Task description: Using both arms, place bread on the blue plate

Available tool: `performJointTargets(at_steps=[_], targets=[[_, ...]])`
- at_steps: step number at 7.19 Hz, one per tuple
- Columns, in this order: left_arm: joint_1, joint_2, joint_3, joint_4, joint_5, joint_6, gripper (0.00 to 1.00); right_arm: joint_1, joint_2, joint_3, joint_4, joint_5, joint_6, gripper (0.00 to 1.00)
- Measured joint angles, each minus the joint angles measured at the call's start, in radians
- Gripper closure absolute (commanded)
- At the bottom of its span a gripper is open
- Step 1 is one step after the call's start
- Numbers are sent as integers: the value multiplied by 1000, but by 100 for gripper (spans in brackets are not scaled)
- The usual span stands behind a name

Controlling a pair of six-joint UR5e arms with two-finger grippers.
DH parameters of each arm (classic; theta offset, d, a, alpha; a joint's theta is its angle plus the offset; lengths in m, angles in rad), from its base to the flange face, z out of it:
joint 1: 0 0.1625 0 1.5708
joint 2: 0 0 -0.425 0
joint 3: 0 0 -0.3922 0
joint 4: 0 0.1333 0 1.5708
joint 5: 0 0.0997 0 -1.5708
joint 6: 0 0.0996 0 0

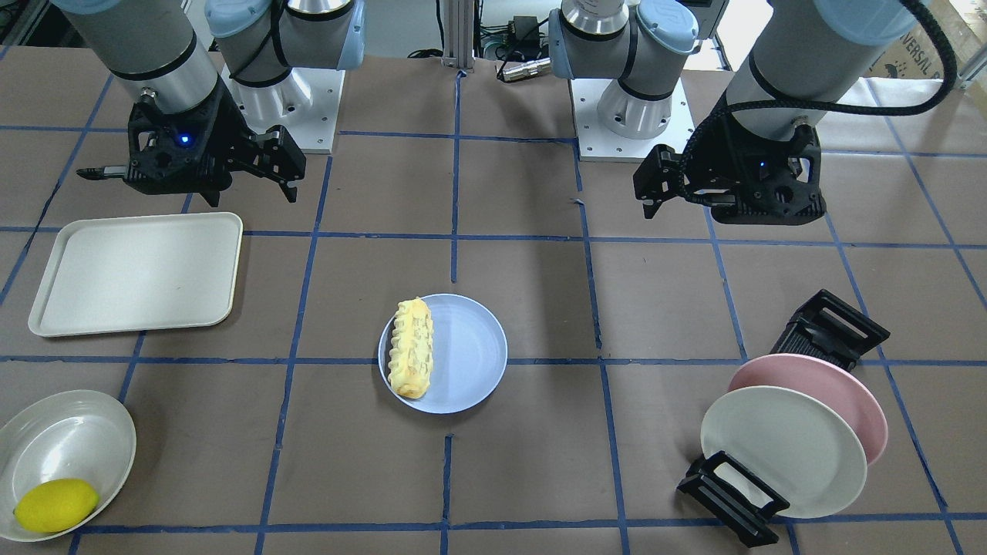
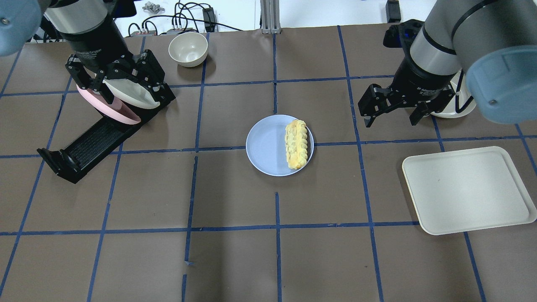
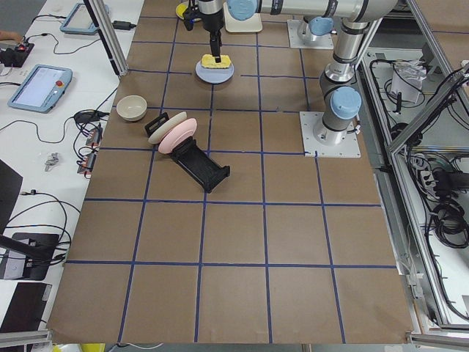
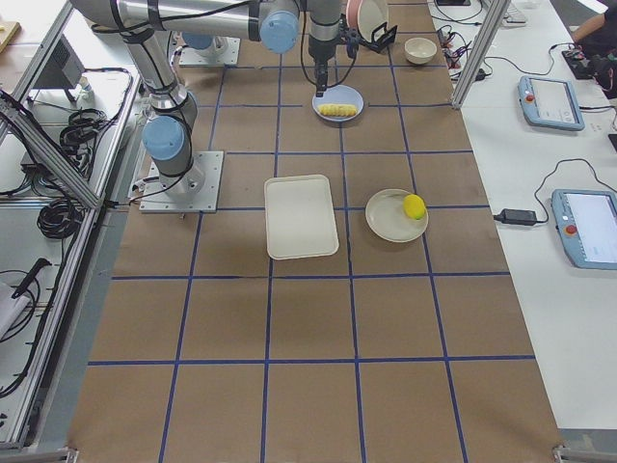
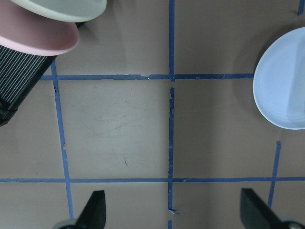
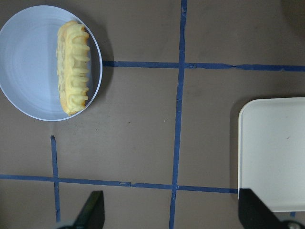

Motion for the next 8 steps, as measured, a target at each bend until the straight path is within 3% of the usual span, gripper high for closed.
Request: performJointTargets(at_steps=[8], targets=[[0, 1, -5, -2, 0, -1, 0, 0, 2, 0, 2, -57, -42, 0]])
